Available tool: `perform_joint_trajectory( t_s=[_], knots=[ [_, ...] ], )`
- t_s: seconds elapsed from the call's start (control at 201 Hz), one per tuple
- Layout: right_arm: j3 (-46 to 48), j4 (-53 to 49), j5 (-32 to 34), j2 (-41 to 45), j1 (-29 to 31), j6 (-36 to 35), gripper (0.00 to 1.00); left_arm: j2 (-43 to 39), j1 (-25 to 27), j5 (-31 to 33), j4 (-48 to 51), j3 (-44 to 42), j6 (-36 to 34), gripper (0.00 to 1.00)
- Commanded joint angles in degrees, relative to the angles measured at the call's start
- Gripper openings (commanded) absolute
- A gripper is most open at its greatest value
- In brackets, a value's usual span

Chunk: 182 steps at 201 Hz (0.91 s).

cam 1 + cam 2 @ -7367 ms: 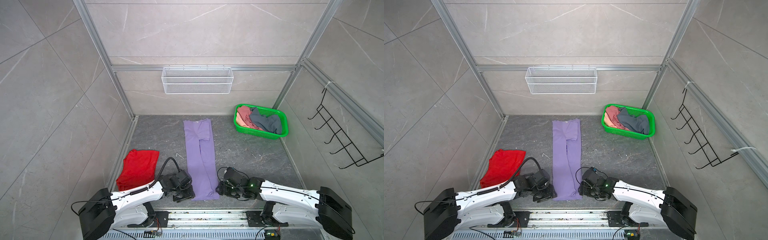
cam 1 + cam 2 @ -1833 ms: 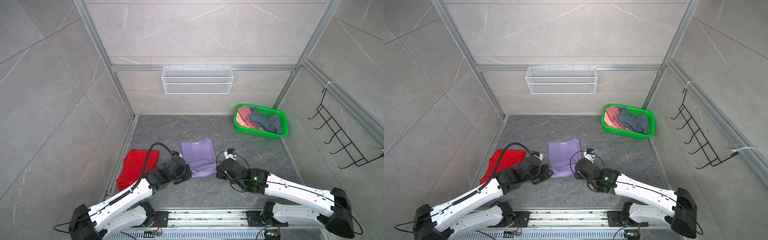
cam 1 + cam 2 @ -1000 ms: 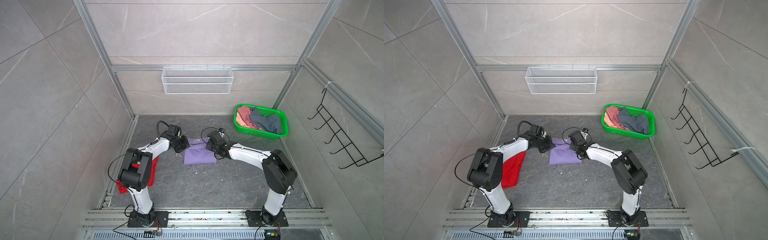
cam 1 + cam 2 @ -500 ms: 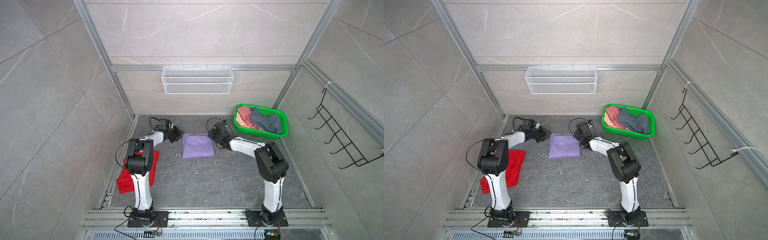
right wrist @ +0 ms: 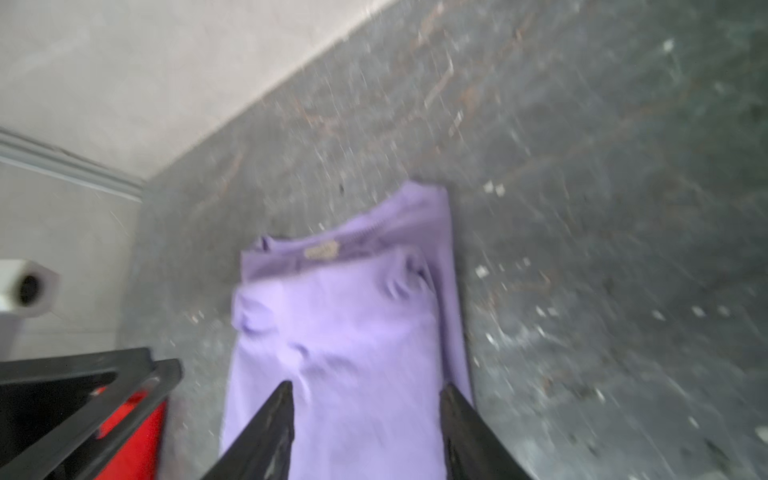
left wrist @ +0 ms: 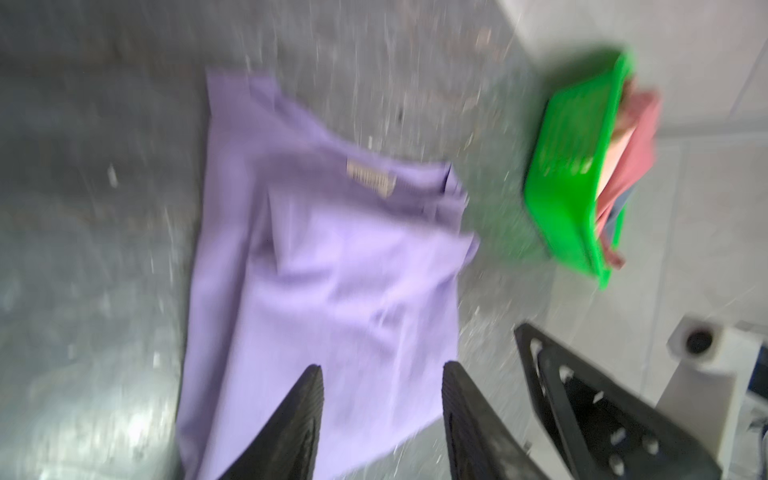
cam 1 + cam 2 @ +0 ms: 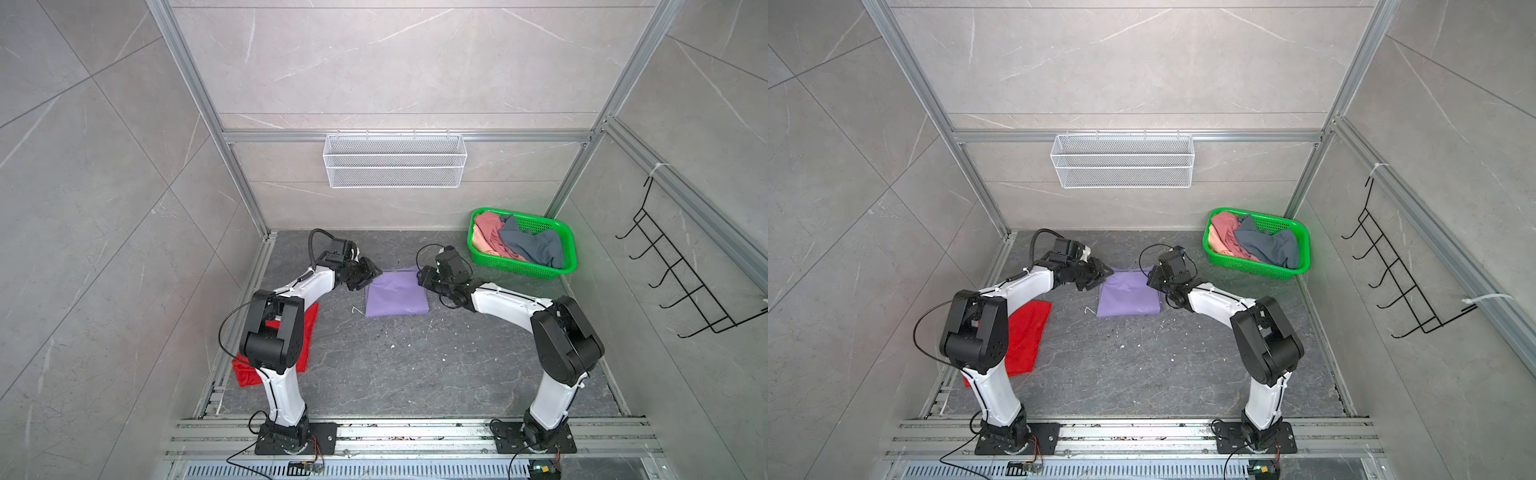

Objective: Fold and stack the t-shirts

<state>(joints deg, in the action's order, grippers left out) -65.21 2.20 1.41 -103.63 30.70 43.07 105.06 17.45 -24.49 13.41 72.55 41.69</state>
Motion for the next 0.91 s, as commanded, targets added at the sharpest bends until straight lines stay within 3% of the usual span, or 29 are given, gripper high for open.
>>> perform_joint_trajectory(
  t_s=[0.0, 0.199, 0.428, 0.508, 0.548, 0.597, 0.682, 0.747, 0.901],
  knots=[
    [4.86, -3.06, -0.45, 3.55, 1.59, -3.28, 0.67, -4.93, 0.75, 7.09, 6.12, -4.74, -5.81, 0.52],
    [13.72, 5.82, -4.25, 4.91, 2.6, -3.59, 0.7, -6.3, 3.48, 10.51, 5.01, -10.0, -11.09, 0.58],
    [15.73, 13.58, -8.32, 0.58, 3.23, -3.42, 0.66, -2.98, 3.51, 3.87, -4.93, -14.25, -10.03, 0.57],
    [15.58, 14.87, -9.46, -0.41, 3.4, -3.1, 0.54, -2.72, 3.62, 1.55, -7.84, -15.69, -9.47, 0.49],
    [15.47, 14.53, -9.41, -0.48, 3.48, -2.79, 0.44, -2.97, 3.62, 0.55, -8.58, -16.31, -9.3, 0.39],
    [15.61, 13.88, -9.49, -0.06, 3.53, -2.48, 0.25, -3.61, 3.64, -0.04, -8.3, -17.01, -9.22, 0.27],
    [16.63, 12.72, -8.95, 1.63, 4.11, -2.14, 0.1, -5.88, 4.04, -0.16, -8.14, -19.3, -8.42, 0.16],
    [18.62, 11.84, -8.81, 4.18, 4.7, -1.36, 0.08, -8.91, 4.61, -0.13, -8.16, -22.12, -6.87, 0.08],
    [25.0, 4.45, -6.04, 13.72, 8.84, 1.59, 0.08, -20.64, 8.12, 0.91, -8.03, -31.92, 0.13, 0.1]
  ],
)
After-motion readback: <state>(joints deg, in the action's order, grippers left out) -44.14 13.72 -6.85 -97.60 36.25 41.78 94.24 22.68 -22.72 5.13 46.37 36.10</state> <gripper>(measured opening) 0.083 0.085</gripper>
